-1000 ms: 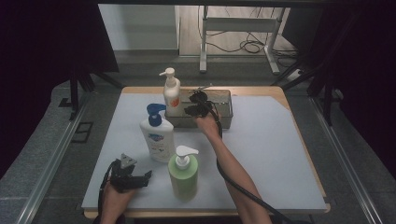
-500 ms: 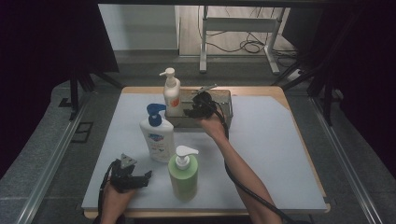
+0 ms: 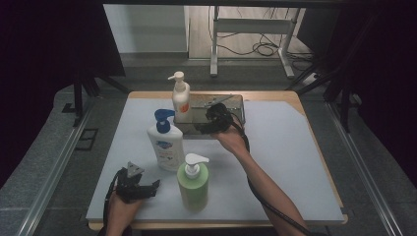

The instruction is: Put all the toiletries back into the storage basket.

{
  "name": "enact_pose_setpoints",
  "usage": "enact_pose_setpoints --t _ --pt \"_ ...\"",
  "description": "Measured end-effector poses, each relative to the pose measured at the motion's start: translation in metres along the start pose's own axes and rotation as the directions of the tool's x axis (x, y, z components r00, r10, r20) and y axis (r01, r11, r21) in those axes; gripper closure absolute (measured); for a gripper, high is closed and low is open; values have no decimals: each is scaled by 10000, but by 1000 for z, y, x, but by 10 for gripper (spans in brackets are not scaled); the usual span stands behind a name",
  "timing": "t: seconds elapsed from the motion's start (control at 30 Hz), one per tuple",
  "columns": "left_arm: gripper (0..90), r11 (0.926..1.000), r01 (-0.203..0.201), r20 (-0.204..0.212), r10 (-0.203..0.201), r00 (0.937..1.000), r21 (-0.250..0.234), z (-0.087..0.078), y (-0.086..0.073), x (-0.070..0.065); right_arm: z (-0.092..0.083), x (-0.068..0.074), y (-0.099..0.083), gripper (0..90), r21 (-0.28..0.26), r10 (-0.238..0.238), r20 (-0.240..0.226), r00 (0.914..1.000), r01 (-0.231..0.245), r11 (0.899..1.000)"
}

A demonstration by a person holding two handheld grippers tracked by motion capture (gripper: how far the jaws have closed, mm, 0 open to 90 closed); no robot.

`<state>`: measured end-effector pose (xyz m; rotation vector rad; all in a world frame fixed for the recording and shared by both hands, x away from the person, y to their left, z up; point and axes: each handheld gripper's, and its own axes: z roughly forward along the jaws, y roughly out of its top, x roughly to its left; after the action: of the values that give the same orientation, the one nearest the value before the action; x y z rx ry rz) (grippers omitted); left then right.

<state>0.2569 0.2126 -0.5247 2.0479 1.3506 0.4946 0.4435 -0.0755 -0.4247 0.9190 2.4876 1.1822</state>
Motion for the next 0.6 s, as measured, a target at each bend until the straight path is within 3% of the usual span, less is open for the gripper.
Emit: enact_pose_setpoints --t 0.33,0.43,0.6 --pt "118 10000 6 -3 -6 10000 -3 0 0 0 -17 12 -14 152 228 -614 -357 9975 622 9978" --pt "118 10000 7 -5 -7 10000 -5 0 0 0 -21 16 -19 140 270 -847 -492 9952 861 9959" --pt "118 10000 10 -8 -10 10000 -8 0 0 0 -30 19 -27 131 153 -813 -808 9934 828 9965"
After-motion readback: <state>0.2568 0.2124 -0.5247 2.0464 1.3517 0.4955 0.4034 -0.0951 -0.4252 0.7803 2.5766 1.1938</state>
